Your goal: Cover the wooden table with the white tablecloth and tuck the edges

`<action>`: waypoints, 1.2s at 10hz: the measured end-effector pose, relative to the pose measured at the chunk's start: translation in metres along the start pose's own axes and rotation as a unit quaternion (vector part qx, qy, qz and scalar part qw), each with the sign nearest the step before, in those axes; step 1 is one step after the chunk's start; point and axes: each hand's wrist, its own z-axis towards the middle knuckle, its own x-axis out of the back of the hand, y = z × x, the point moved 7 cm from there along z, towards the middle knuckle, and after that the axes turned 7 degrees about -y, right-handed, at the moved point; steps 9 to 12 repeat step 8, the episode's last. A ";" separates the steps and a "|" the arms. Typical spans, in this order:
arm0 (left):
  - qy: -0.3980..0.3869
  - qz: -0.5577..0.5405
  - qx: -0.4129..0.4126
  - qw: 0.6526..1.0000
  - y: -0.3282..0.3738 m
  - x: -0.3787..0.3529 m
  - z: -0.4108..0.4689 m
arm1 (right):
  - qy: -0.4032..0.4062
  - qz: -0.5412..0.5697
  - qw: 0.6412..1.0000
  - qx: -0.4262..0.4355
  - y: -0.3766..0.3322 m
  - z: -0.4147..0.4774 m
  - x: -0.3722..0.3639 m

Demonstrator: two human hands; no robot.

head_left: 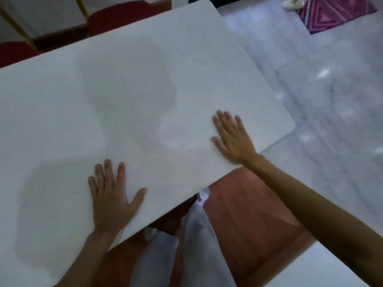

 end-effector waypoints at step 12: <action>-0.107 -0.030 0.076 0.991 -0.083 0.144 -0.030 | -0.084 0.036 0.987 0.134 -0.243 0.021 0.110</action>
